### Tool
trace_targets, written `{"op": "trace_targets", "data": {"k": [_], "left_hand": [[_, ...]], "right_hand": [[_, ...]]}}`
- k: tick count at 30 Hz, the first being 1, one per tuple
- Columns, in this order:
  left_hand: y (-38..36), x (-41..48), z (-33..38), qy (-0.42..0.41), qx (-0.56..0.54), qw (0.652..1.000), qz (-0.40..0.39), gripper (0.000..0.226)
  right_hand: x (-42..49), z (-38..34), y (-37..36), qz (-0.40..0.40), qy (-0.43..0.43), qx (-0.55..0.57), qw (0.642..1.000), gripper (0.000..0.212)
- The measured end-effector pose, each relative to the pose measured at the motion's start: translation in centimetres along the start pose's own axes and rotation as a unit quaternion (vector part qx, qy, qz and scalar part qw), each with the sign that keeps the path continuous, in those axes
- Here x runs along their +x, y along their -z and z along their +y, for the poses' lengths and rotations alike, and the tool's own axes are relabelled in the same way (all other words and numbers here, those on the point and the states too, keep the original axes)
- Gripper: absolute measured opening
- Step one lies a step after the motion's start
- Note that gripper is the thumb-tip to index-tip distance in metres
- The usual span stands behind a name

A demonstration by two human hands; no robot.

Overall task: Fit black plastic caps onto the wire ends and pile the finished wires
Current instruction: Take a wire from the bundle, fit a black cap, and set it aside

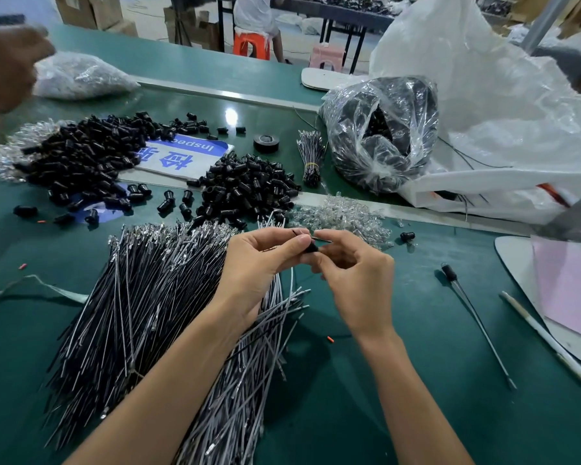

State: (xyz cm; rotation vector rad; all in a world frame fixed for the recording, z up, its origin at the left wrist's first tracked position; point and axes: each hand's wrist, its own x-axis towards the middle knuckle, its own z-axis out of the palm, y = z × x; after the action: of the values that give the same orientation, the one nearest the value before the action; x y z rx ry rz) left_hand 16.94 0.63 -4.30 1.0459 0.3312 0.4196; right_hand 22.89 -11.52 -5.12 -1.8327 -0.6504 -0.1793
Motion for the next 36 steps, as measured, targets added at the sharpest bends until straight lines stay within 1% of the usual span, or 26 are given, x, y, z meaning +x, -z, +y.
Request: {"op": "trace_targets", "data": {"k": [6, 9, 11, 14, 17, 19, 21, 24, 26, 28, 30, 32, 33, 35, 36], "left_hand": [[0.1, 0.0, 0.1, -0.004, 0.004, 1.0, -0.003, 0.02], [0.3, -0.1, 0.2, -0.016, 0.029, 0.999, 0.002, 0.016], [0.2, -0.2, 0.4, -0.024, 0.03, 0.999, 0.011, 0.015], [0.0, -0.2, 0.9, -0.046, 0.01, 0.998, 0.037, 0.014], [0.5, 0.0, 1.9, -0.06, -0.029, 0.994, 0.081, 0.01], [1.3, 0.3, 2.7, -0.074, -0.053, 0.989, 0.114, 0.011], [2.0, 0.6, 3.3, -0.094, -0.067, 0.983, 0.14, 0.012], [2.0, 0.7, 3.3, -0.107, -0.067, 0.98, 0.154, 0.004], [1.9, 0.7, 3.2, -0.106, -0.074, 0.979, 0.157, 0.003], [2.0, 0.8, 3.2, -0.102, -0.082, 0.979, 0.158, 0.003], [2.1, 0.9, 3.3, -0.09, -0.081, 0.982, 0.144, 0.003], [2.3, 1.0, 3.3, -0.053, -0.072, 0.992, 0.092, 0.006], [2.5, 1.0, 3.3, -0.024, -0.054, 0.997, 0.044, 0.007], [2.7, 0.8, 3.4, 0.032, 0.013, 0.996, -0.086, 0.009], [2.7, 0.7, 3.3, 0.044, 0.049, 0.987, -0.146, 0.01]], "right_hand": [[0.1, -0.5, 0.1, 0.0, 0.024, 0.002, 1.0, 0.033], [0.1, -0.6, 0.1, -0.003, 0.022, -0.001, 1.0, 0.021], [0.2, -0.6, 0.2, 0.004, 0.03, -0.008, 1.0, 0.017], [0.4, -0.5, 0.7, 0.024, 0.065, -0.061, 0.996, 0.015], [0.7, 0.0, 1.5, 0.027, 0.072, -0.125, 0.989, 0.016], [0.8, 0.4, 2.1, 0.025, 0.073, -0.166, 0.983, 0.017], [0.9, 0.7, 2.7, 0.015, 0.056, -0.157, 0.986, 0.017], [1.0, 0.9, 3.3, -0.004, 0.02, -0.091, 0.996, 0.016], [1.2, 1.0, 3.6, -0.01, -0.012, -0.039, 0.999, 0.015], [1.4, 0.9, 4.0, -0.018, -0.063, 0.054, 0.996, 0.016], [1.6, 0.9, 4.3, -0.014, -0.095, 0.148, 0.984, 0.016], [1.7, 0.7, 4.5, 0.006, -0.112, 0.263, 0.958, 0.014], [1.8, 0.6, 4.6, 0.015, -0.118, 0.337, 0.934, 0.014], [2.1, 0.3, 4.9, 0.033, -0.126, 0.471, 0.873, 0.016], [2.3, 0.1, 5.1, 0.046, -0.128, 0.51, 0.849, 0.017]]}}
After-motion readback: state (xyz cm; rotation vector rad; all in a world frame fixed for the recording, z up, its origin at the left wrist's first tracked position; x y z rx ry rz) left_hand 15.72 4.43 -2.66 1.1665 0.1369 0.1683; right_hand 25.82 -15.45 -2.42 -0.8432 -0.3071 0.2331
